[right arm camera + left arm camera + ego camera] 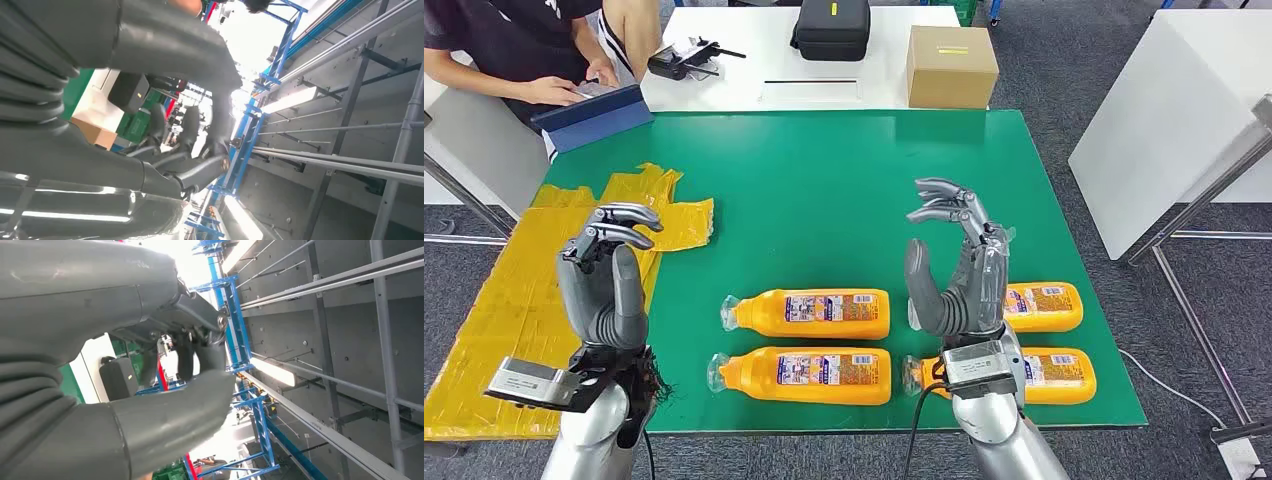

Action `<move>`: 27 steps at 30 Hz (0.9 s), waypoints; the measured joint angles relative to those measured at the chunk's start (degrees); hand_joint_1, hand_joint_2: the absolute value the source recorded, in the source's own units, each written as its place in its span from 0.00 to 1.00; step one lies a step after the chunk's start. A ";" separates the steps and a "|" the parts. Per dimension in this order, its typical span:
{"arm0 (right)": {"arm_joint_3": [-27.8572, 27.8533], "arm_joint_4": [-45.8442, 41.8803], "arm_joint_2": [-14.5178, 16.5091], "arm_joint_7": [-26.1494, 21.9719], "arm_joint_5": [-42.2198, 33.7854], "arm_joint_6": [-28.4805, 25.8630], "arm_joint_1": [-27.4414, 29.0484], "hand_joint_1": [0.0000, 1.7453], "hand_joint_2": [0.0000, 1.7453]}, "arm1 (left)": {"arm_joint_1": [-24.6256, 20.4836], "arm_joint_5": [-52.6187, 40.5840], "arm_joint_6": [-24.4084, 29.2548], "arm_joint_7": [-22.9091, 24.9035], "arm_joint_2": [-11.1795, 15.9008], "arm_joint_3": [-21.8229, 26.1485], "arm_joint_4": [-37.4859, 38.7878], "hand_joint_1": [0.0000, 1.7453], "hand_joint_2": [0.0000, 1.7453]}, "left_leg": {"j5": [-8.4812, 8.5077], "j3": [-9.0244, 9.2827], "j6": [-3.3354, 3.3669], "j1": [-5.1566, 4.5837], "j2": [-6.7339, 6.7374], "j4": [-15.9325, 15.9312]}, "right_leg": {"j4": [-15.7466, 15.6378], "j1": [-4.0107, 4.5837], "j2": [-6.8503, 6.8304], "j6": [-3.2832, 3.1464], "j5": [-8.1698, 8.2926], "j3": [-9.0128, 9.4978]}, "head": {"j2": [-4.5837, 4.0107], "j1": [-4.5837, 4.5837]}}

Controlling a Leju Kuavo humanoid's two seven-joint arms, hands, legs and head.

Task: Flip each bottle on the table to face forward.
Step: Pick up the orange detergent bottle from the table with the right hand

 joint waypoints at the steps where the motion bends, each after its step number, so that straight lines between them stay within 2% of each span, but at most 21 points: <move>1: 0.00 0.01 0.00 0.00 0.00 0.00 0.00 0.99 1.00 | 0.00 0.00 0.00 0.00 0.00 0.00 0.00 1.00 1.00 | 0.00 0.00 0.00 0.00 0.00 0.00 | 0.00 0.00 0.00 0.00 0.00 0.00 | 0.00 0.00; 5: 0.55 1.29 0.58 1.72 -2.76 2.33 -0.51 0.99 1.00 | -0.43 0.09 0.05 0.44 -0.48 -0.37 0.93 1.00 1.00 | 0.00 0.00 0.00 0.00 0.01 0.00 | 0.00 0.00 0.01 0.00 0.00 0.00 | 0.00 0.00; 7: 2.11 5.34 2.26 2.01 -6.35 3.65 -1.79 0.98 1.00 | -1.65 0.40 1.55 -0.36 -1.69 -1.61 3.81 1.00 1.00 | 0.00 0.01 0.00 0.00 0.02 -0.01 | 0.00 0.00 0.02 0.00 0.01 0.00 | 0.00 0.00; 9: 4.39 10.01 4.03 0.43 -8.75 2.79 -3.05 0.94 1.00 | -2.92 1.14 3.74 -1.74 -2.86 -3.47 7.02 1.00 1.00 | 0.03 0.01 -0.02 0.01 0.01 0.00 | 0.00 0.00 0.00 -0.01 0.02 0.01 | 0.00 0.00; 13: 7.34 14.22 5.04 -0.03 -10.68 0.72 -5.03 0.53 1.00 | -4.38 2.82 6.09 -2.07 -3.42 -5.71 9.57 1.00 1.00 | 0.08 0.01 -0.05 0.02 0.00 0.00 | 0.01 0.00 -0.01 0.00 0.02 0.01 | 0.00 0.00; 15: 7.96 14.92 5.06 0.35 -10.92 0.22 -5.72 0.53 1.00 | -4.80 3.14 6.45 -1.87 -3.42 -6.19 9.84 1.00 1.00 | 0.07 0.00 -0.05 0.02 0.00 0.01 | 0.01 0.00 0.00 0.00 0.02 0.01 | 0.00 0.00; 16: 8.21 15.12 5.09 0.48 -10.97 0.06 -5.98 0.40 1.00 | -4.97 3.24 6.57 -1.80 -3.42 -6.40 9.87 0.82 1.00 | 0.07 0.00 -0.05 0.02 0.00 0.01 | 0.01 0.00 0.00 0.00 0.02 0.01 | 0.00 0.00; 19: 8.64 15.61 5.19 0.68 -11.04 -0.26 -6.68 0.00 1.00 | -5.37 3.36 6.69 -1.64 -3.43 -6.76 9.88 0.06 1.00 | 0.06 -0.01 -0.05 0.01 0.00 0.01 | 0.01 0.00 0.00 0.00 0.02 0.00 | 0.00 0.00; 20: 8.69 15.75 5.21 0.70 -11.05 -0.38 -6.88 0.00 1.00 | -5.47 3.38 6.73 -1.62 -3.43 -6.78 9.89 0.00 1.00 | 0.06 -0.02 -0.06 0.01 0.00 0.01 | 0.01 0.00 0.00 0.00 0.02 0.00 | 0.00 -0.01; 24: 8.76 15.95 5.22 0.55 -9.94 -1.98 -7.81 0.00 1.00 | -5.97 3.42 7.48 -1.53 -3.43 -6.76 9.88 0.00 0.00 | 0.06 -0.02 -0.06 0.01 0.00 0.01 | 0.01 0.00 -0.01 0.00 0.02 0.00 | 0.00 0.00; 27: 8.99 15.95 5.22 1.48 -7.91 -3.43 -8.76 0.00 1.00 | -6.34 3.08 8.59 -1.08 -3.42 -6.73 9.84 0.00 0.00 | 0.06 -0.01 -0.06 0.01 0.00 0.01 | 0.01 0.00 0.00 0.00 0.02 0.01 | 0.00 0.00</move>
